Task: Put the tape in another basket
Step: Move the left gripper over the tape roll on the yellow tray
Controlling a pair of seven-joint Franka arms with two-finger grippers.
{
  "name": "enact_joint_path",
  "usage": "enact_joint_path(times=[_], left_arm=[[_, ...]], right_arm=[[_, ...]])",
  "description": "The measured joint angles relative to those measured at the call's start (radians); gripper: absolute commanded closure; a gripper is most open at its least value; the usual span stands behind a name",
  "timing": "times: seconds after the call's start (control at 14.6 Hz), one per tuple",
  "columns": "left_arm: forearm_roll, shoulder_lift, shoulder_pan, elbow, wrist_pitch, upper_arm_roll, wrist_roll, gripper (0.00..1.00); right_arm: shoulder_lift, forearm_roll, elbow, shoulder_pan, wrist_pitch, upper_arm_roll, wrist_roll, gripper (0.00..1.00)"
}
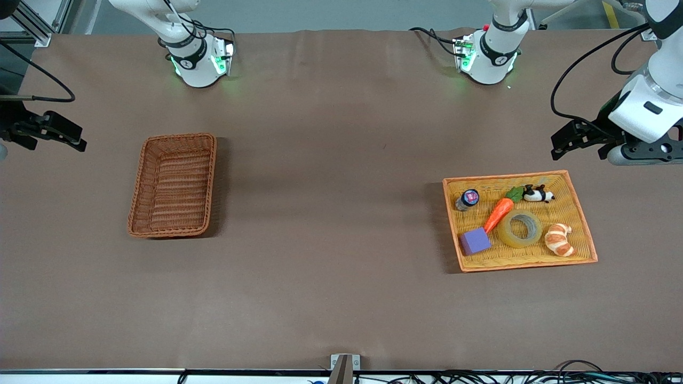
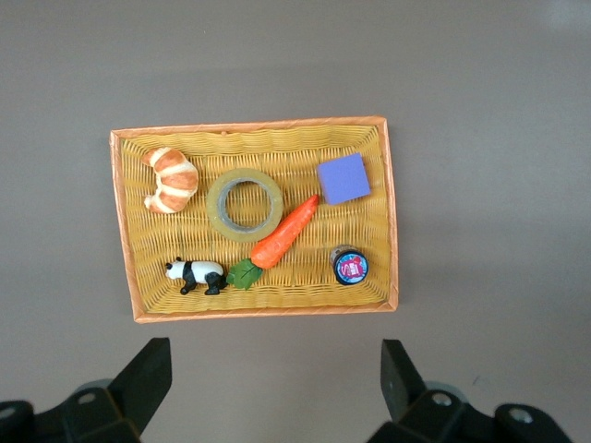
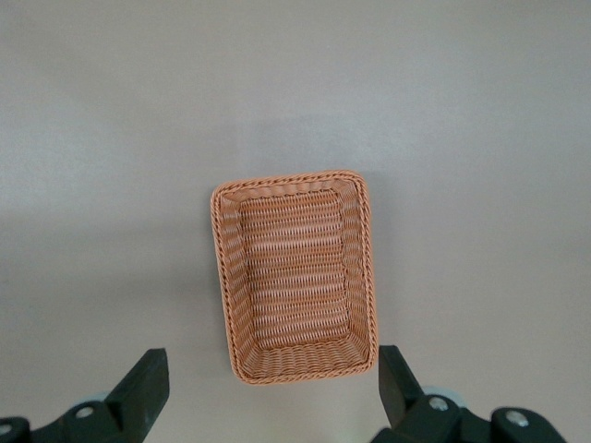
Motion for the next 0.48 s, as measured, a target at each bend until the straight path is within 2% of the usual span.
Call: enact_joint_path(times=[0.48], left_arm=[[0.0, 0.0, 0.01, 0.0, -0.01, 0.003, -0.06, 0.02]], right_arm=[[0.0, 0.0, 0.0, 0.0, -0.001, 0.0, -0.005, 0.0]])
